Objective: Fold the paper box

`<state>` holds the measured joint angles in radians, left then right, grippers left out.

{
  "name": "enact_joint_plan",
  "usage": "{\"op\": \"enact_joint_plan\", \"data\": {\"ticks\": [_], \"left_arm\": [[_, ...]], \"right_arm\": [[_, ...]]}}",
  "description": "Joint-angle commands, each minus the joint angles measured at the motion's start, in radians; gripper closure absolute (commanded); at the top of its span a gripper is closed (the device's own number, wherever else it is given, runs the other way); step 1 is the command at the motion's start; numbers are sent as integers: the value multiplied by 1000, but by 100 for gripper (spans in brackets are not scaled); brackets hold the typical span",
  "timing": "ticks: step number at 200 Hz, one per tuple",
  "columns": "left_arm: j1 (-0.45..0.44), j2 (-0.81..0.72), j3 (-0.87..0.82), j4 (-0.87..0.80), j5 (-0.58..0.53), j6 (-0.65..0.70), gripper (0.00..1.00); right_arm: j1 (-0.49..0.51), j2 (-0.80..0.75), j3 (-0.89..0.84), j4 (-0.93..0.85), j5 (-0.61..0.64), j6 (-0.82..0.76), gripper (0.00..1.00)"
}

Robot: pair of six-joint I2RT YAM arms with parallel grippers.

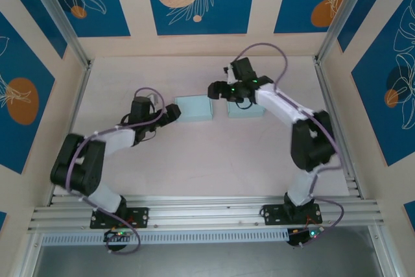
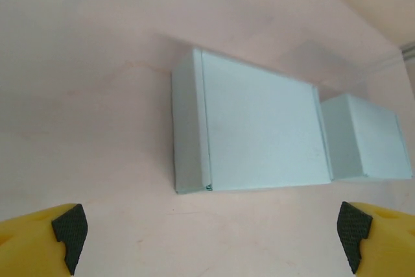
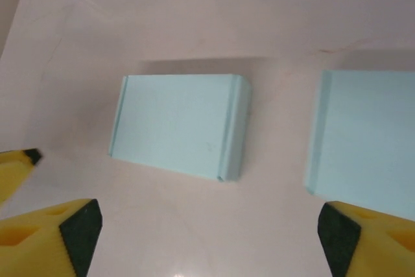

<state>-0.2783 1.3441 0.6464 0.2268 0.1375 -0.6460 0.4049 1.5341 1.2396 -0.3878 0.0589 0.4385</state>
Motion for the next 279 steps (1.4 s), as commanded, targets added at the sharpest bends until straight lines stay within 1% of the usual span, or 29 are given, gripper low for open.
{"op": "enact_joint_plan", "data": {"ticks": [1,14,34,43,51,59,72,80,88,97,113,125,133,145,155,163,168,184,189,197,208,217,226,237,251,267,279], "left_arm": [[13,-187,-91,-88,-212,175,0],[13,-286,-155,-63,-285,297,0],[13,-377,-247,23,-346,489,0],[16,-400,-266,39,-384,506,0],[17,-411,-283,81,-373,564,0],[16,-413,-307,144,-361,627,0],[19,-402,-336,219,-387,710,0],[21,-381,-351,261,-407,756,0],[28,-348,-368,314,-418,785,0],[45,-303,-376,359,-415,784,0],[83,-207,-387,460,-354,745,0],[101,-120,-392,559,-311,707,0],[106,-63,-378,596,-294,716,0],[109,-28,-333,550,-288,742,0],[116,19,-338,639,-281,769,0],[133,60,-336,667,-284,747,0],[151,92,-338,695,-266,729,0],[183,209,-349,841,-240,702,0],[190,209,-339,817,-229,697,0],[200,178,-312,712,-192,695,0],[206,200,-298,724,-152,709,0],[207,185,-281,662,-130,719,0],[206,194,-277,668,-103,728,0],[207,193,-273,659,-99,728,0],[213,194,-262,638,-108,715,0],[214,196,-248,614,-154,696,0],[214,194,-248,612,-156,695,0]], "right_arm": [[-32,-193,-225,39,132,-40,1],[-49,-330,-362,86,194,-49,0],[-82,-531,-517,124,330,-67,0],[-103,-605,-575,161,371,-94,0],[-130,-655,-628,210,402,-124,0],[-165,-691,-680,272,405,-166,0],[-210,-726,-756,379,391,-243,0],[-238,-731,-794,437,394,-250,0],[-272,-729,-825,493,359,-257,0],[-308,-712,-856,561,321,-267,0],[-353,-656,-894,675,302,-288,0],[-384,-602,-898,721,272,-296,0],[-402,-565,-892,749,252,-294,0],[-416,-508,-884,794,230,-295,0],[-423,-463,-884,852,214,-299,0],[-427,-426,-885,901,197,-299,0],[-431,-405,-884,929,191,-299,0],[-439,-338,-862,978,164,-307,0],[-444,-327,-838,935,147,-306,0],[-448,-302,-821,919,131,-307,0],[-455,-274,-823,931,108,-298,0],[-460,-247,-857,1011,80,-287,0],[-460,-213,-889,1117,73,-276,0],[-463,-215,-879,1099,54,-267,0],[-464,-179,-884,1152,15,-268,0],[-465,-79,-897,1259,-42,-285,1],[-458,5,-885,1351,-62,-287,0]]}}
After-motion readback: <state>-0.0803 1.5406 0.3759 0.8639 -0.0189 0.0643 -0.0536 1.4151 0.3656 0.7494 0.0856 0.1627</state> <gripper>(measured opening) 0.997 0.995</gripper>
